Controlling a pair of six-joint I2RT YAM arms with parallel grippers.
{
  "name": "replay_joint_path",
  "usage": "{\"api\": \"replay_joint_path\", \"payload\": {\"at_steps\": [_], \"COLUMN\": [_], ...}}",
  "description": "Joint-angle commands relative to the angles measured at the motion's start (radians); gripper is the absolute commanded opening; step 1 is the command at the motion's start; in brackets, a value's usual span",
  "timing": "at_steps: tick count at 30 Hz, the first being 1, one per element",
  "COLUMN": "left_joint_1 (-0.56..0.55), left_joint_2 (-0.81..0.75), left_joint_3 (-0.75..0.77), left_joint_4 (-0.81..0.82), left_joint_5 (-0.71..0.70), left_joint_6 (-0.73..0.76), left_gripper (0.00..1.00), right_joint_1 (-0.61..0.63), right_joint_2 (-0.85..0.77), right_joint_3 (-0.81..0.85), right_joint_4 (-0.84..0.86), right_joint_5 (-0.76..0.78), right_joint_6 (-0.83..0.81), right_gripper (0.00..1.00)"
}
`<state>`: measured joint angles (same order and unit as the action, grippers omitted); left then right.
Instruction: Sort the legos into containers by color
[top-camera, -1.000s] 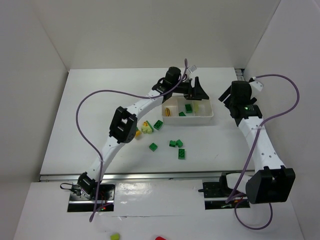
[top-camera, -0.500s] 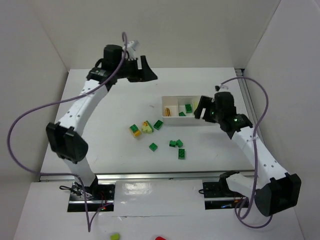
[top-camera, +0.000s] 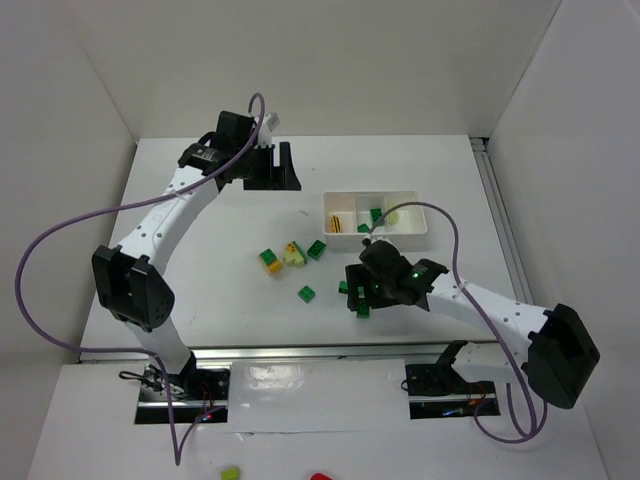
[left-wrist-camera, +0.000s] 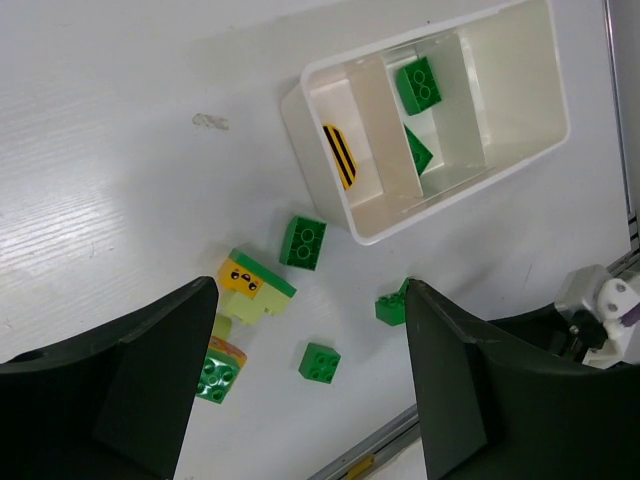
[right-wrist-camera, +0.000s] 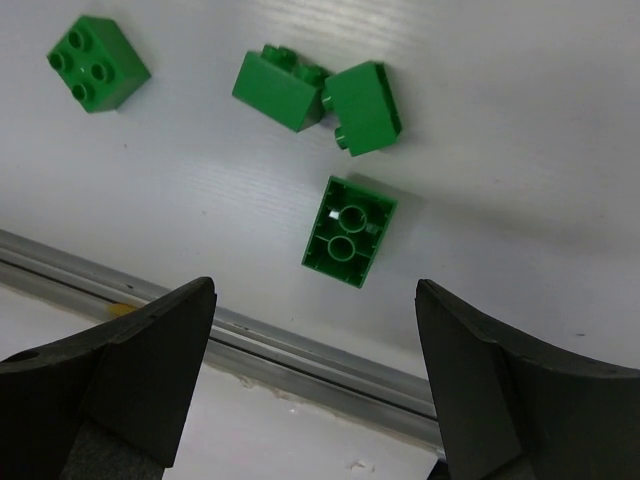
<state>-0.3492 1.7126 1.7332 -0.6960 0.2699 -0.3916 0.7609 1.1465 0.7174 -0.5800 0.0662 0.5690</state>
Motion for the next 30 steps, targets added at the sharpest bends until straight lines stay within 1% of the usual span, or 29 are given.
{"api": "replay_joint_path", "payload": {"at_steps": [1, 4, 9, 11, 13, 14, 16, 17, 18, 19, 20, 21, 22, 23, 24, 26, 27, 28, 29, 30], "left_joint_1": [0.003, 0.003, 0.003, 0.003, 0.003, 0.003, 0.003, 0.003, 0.003, 0.003, 0.003, 0.003, 0.003, 0.003, 0.003, 0.003, 0.003, 0.003, 0.003, 0.003], "left_joint_2": [-0.010, -0.010, -0.001, -0.001, -0.001, -0.001, -0.001, 0.008, 0.008, 0.008, 0.008, 0.008, 0.008, 0.008, 0.008, 0.018, 0.018, 0.018, 0.006, 0.005], "left_joint_3": [0.009, 0.009, 0.000, -0.010, -0.011, -0.011, -0.011, -0.011, -0.011, -0.011, -0.020, -0.020, -0.009, -0.009, 0.003, 0.003, 0.003, -0.012, -0.012, -0.024], "left_joint_4": [0.010, 0.010, 0.010, 0.010, 0.020, 0.020, 0.020, 0.020, 0.020, 0.020, 0.030, 0.030, 0.030, 0.030, 0.030, 0.030, 0.039, 0.049, 0.058, 0.058], "left_joint_5": [0.000, 0.009, 0.018, 0.018, 0.028, 0.028, 0.028, 0.028, 0.028, 0.013, 0.002, 0.002, 0.002, 0.002, 0.002, 0.011, 0.011, 0.002, 0.002, 0.002], "left_joint_6": [0.011, 0.011, 0.020, 0.020, 0.020, 0.020, 0.030, 0.030, 0.030, 0.030, 0.030, 0.030, 0.030, 0.030, 0.030, 0.030, 0.030, 0.017, 0.005, 0.005], "left_gripper": [0.84, 0.84, 0.83, 0.83, 0.83, 0.83, 0.83, 0.82, 0.82, 0.82, 0.82, 0.82, 0.82, 0.82, 0.82, 0.81, 0.79, 0.75, 0.75, 0.75], "right_joint_1": [0.049, 0.075, 0.098, 0.098, 0.098, 0.098, 0.107, 0.118, 0.118, 0.129, 0.129, 0.129, 0.100, 0.081, 0.028, -0.052, -0.098, -0.191, -0.233, -0.267], "right_joint_2": [0.048, 0.116, 0.197, 0.234, 0.274, 0.289, 0.302, 0.311, 0.297, 0.283, 0.247, 0.225, 0.202, 0.155, 0.132, 0.101, 0.101, 0.146, 0.179, 0.214], "right_joint_3": [-0.019, -0.030, -0.039, -0.039, -0.026, -0.004, 0.017, 0.037, 0.048, 0.059, 0.074, 0.129, 0.158, 0.187, 0.241, 0.289, 0.336, 0.364, 0.394, 0.460], "right_joint_4": [0.054, 0.075, 0.106, 0.138, 0.147, 0.138, 0.109, 0.074, 0.056, 0.037, 0.014, -0.053, -0.081, -0.102, -0.118, -0.118, -0.100, -0.100, -0.090, -0.090], "right_joint_5": [0.055, 0.067, 0.129, 0.139, 0.153, 0.162, 0.210, 0.230, 0.251, 0.288, 0.305, 0.326, 0.363, 0.363, 0.377, 0.345, 0.322, 0.258, 0.229, 0.206], "right_joint_6": [0.071, 0.104, 0.140, 0.140, 0.120, 0.120, 0.130, 0.141, 0.141, 0.141, 0.128, 0.117, 0.103, 0.060, 0.040, -0.033, -0.055, -0.098, -0.113, -0.113], "right_gripper": [0.88, 0.88, 0.77, 0.71, 0.67, 0.61, 0.52, 0.42, 0.38, 0.35, 0.35, 0.35, 0.34, 0.34, 0.34, 0.34, 0.34, 0.34, 0.34, 0.34]}}
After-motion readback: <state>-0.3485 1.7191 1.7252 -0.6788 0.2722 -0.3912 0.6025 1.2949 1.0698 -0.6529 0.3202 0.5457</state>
